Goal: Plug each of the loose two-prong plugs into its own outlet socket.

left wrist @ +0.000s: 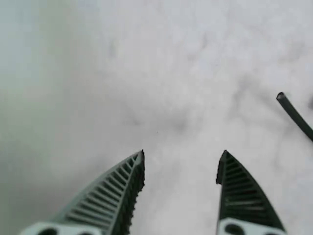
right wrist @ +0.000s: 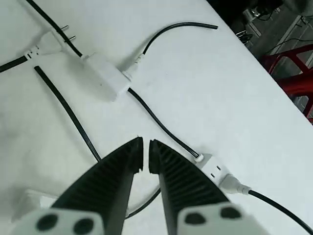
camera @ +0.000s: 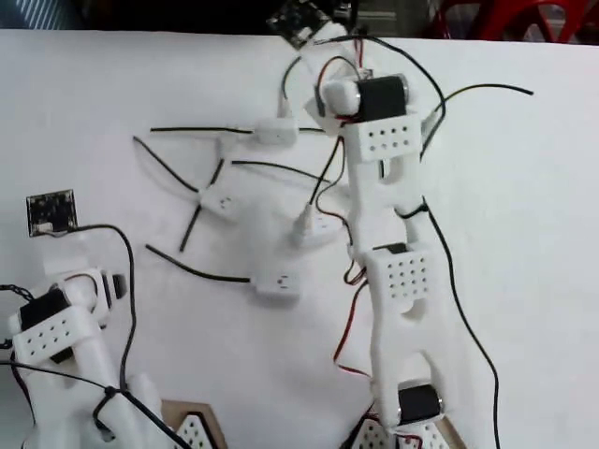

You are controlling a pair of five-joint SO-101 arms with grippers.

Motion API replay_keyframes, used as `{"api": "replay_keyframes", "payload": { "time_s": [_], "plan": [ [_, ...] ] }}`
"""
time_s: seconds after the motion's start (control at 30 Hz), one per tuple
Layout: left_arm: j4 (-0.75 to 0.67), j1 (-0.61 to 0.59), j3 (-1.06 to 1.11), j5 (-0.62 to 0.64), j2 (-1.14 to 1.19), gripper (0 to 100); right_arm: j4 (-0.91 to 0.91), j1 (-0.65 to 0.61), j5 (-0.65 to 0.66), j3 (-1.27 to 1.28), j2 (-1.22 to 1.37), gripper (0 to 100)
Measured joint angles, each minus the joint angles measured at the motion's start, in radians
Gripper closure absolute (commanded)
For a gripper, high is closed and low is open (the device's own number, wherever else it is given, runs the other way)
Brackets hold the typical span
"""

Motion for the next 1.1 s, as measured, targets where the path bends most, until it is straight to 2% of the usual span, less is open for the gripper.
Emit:
{"api": "replay_keyframes", "payload": {
  "time_s": [0.13, 0.3, 0.6, 0.77, 0.93, 1.1],
  "plan": [
    [-0.002, 0.0, 0.0, 0.0, 0.0, 75, 0.0, 0.014, -0.011, 0.098, -0.077, 97.6],
    [-0.002, 0.0, 0.0, 0.0, 0.0, 75, 0.0, 0.043, -0.011, 0.348, -0.135, 88.4],
    [-0.002, 0.0, 0.0, 0.0, 0.0, 75, 0.0, 0.167, -0.011, 0.649, -0.207, 88.3],
    [-0.002, 0.0, 0.0, 0.0, 0.0, 75, 0.0, 0.229, 0.084, 0.75, -0.239, 88.0],
    [-0.002, 0.0, 0.0, 0.0, 0.0, 75, 0.0, 0.218, 0.112, 0.85, -0.244, 87.8],
    [-0.002, 0.0, 0.0, 0.0, 0.0, 75, -0.068, 0.143, 0.16, 0.922, -0.244, 87.8]
  ]
}}
